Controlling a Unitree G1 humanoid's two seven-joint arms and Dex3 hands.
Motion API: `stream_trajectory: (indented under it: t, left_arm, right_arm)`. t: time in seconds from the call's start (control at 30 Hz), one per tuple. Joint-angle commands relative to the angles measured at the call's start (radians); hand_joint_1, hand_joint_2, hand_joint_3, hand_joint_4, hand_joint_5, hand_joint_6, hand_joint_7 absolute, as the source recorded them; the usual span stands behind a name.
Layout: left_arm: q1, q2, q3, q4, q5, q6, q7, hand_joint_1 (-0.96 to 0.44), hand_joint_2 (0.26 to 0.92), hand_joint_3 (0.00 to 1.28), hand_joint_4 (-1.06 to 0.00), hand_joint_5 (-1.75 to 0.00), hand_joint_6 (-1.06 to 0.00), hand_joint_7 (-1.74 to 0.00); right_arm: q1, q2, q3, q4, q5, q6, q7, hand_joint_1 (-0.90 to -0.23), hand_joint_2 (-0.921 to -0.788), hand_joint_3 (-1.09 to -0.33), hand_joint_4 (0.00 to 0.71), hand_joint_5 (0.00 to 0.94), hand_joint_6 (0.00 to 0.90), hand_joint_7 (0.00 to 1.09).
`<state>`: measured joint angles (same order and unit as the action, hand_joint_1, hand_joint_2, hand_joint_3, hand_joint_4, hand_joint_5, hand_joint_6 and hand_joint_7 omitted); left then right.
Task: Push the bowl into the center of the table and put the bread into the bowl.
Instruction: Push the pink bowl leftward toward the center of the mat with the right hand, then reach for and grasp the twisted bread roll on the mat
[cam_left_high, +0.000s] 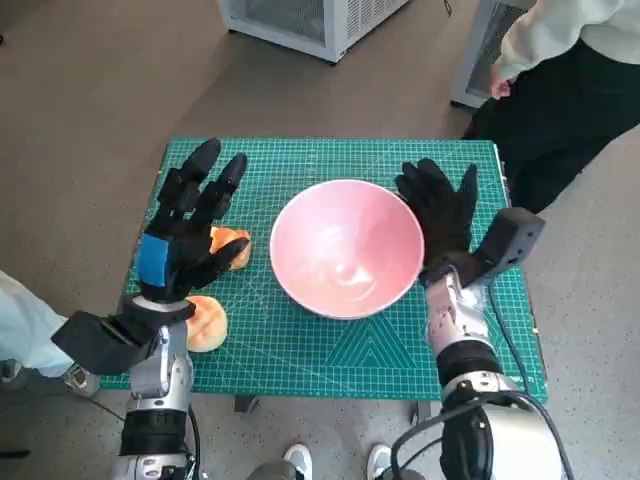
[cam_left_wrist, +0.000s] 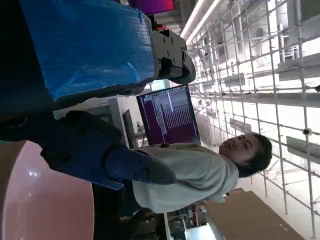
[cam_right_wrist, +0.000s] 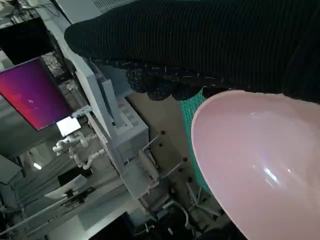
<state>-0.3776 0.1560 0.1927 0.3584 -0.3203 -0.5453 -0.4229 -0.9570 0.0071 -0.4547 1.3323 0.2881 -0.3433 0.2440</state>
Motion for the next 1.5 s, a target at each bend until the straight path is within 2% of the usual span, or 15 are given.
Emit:
stream_trajectory:
  t: [0.03,0.27,0.33,0.47,0.6,0.7,0.77,0.87,1.07,1.17,1.37,1.5]
  left_arm:
    - [0.01,0.002,0.003,-0.017,0.005,-0.009,0.005,-0.51,0.921,0.09,-0.37,0.0,-0.22,-0.35]
    - [0.012,-0.005,0.0,-0.015,0.011,-0.012,0.014,-0.51,0.921,0.11,-0.36,0.0,-0.22,-0.34]
    - [0.013,-0.007,-0.001,-0.017,0.011,-0.012,0.015,-0.51,0.921,0.11,-0.36,0.0,-0.22,-0.33]
    - [0.011,-0.008,-0.004,-0.016,0.016,-0.015,0.02,-0.51,0.921,0.11,-0.36,0.0,-0.22,-0.32]
    - [0.005,-0.013,-0.009,-0.014,0.023,-0.018,0.026,-0.51,0.921,0.12,-0.35,0.0,-0.22,-0.32]
    - [0.004,-0.016,-0.013,-0.017,0.025,-0.017,0.028,-0.51,0.921,0.13,-0.35,0.0,-0.22,-0.31]
    - [-0.002,-0.022,-0.018,-0.015,0.027,-0.017,0.032,-0.51,0.921,0.13,-0.35,0.0,-0.22,-0.31]
    - [-0.011,-0.025,-0.025,-0.007,0.03,-0.022,0.033,-0.51,0.921,0.14,-0.34,0.0,-0.21,-0.3]
    - [-0.035,-0.024,-0.036,0.011,0.035,-0.025,0.024,-0.55,0.921,0.17,-0.33,0.0,-0.21,-0.29]
    - [-0.051,-0.02,-0.041,0.018,0.035,-0.02,0.013,-0.55,0.921,0.18,-0.33,0.0,-0.21,-0.29]
    - [-0.072,-0.016,-0.048,0.025,0.022,-0.009,-0.019,-0.57,0.921,0.2,-0.32,0.0,-0.21,-0.28]
    - [-0.082,-0.013,-0.048,0.024,0.014,0.001,-0.038,-0.57,0.921,0.21,-0.31,0.0,-0.21,-0.28]
  right_arm:
    - [-0.005,0.008,-0.009,0.013,-0.009,0.026,-0.013,-0.603,-0.921,-0.855,0.198,0.0,0.275,0.19]
    - [-0.007,-0.009,-0.006,0.011,-0.022,0.024,-0.011,-0.609,-0.921,-0.859,0.198,0.0,0.284,0.18]
    - [-0.007,-0.02,0.004,0.008,-0.037,0.014,-0.013,-0.607,-0.921,-0.867,0.196,0.0,0.287,0.18]
    - [-0.004,-0.045,0.043,0.001,-0.088,-0.027,-0.029,-0.608,-0.921,-0.877,0.191,0.0,0.281,0.17]
    - [0.002,-0.075,0.096,-0.014,-0.156,-0.103,-0.051,-0.612,-0.921,-0.872,0.186,0.0,0.269,0.16]
    - [0.007,-0.085,0.115,-0.02,-0.18,-0.144,-0.059,-0.614,-0.921,-0.87,0.185,0.001,0.264,0.15]
    - [0.019,-0.099,0.139,-0.038,-0.203,-0.215,-0.046,-0.623,-0.921,-0.865,0.189,0.003,0.264,0.15]
    - [0.035,-0.112,0.158,-0.058,-0.213,-0.295,-0.016,-0.657,-0.921,-0.856,0.194,0.005,0.262,0.14]
    - [0.075,-0.109,0.154,-0.128,-0.158,-0.455,0.114,-0.721,-0.921,-0.838,0.201,0.007,0.257,0.14]
    - [0.103,-0.095,0.154,-0.186,-0.117,-0.525,0.181,-0.727,-0.921,-0.831,0.206,0.008,0.259,0.15]
    - [0.161,-0.067,0.168,-0.306,-0.037,-0.587,0.291,-0.749,-0.921,-0.812,0.207,0.007,0.272,0.16]
    - [0.203,-0.056,0.19,-0.385,-0.003,-0.598,0.34,-0.765,-0.921,-0.797,0.208,0.006,0.271,0.18]
